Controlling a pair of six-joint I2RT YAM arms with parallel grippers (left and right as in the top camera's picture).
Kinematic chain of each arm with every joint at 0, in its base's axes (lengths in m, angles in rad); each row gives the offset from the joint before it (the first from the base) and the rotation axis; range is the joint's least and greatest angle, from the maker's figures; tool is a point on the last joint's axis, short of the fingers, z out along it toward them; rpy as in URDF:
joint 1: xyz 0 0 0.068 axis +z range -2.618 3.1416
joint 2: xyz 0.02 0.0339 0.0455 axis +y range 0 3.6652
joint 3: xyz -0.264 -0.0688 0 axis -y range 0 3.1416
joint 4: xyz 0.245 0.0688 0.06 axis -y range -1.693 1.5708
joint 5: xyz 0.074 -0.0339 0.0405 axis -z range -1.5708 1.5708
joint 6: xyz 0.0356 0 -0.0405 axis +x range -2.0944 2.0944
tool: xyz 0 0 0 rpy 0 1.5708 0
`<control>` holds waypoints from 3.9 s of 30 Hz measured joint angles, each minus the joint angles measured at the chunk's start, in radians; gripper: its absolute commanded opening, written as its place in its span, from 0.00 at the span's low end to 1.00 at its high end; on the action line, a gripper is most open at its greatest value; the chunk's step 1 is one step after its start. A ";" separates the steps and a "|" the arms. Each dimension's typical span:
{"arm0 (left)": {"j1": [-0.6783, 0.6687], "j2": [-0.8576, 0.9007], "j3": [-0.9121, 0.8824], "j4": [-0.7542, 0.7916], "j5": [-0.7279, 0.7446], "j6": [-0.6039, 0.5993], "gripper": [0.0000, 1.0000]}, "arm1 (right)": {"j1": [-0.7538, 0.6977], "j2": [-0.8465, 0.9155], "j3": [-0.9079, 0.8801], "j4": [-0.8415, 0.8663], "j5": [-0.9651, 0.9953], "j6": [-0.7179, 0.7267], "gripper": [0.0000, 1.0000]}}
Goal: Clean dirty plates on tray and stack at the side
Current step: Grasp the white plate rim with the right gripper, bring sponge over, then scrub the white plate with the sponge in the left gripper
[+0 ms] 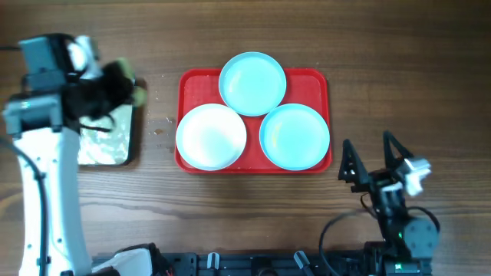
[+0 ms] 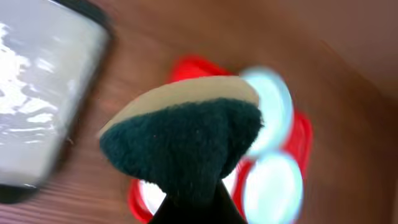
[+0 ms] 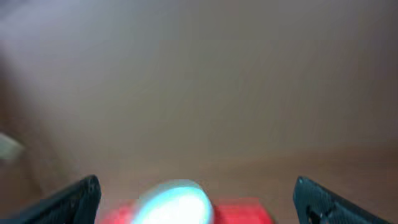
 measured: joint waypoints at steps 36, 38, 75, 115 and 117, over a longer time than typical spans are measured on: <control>-0.334 0.367 -0.312 0.225 -0.185 -0.248 0.61 | 0.473 1.867 1.299 -0.864 -0.228 -0.037 0.40; -0.334 0.367 -0.312 0.225 -0.171 -0.248 0.64 | 0.488 1.921 1.299 -0.825 -0.217 -0.034 0.40; -0.471 0.363 -0.465 0.487 -0.211 -0.256 0.04 | 0.565 2.022 1.299 -0.795 -0.048 0.120 0.10; -0.378 0.340 -0.417 0.357 -0.527 -0.150 0.04 | 0.568 2.022 1.299 -0.790 -0.064 0.123 0.05; -0.373 0.337 -0.422 0.412 -0.421 -0.150 0.04 | 0.566 2.022 1.299 -0.787 -0.064 0.123 0.05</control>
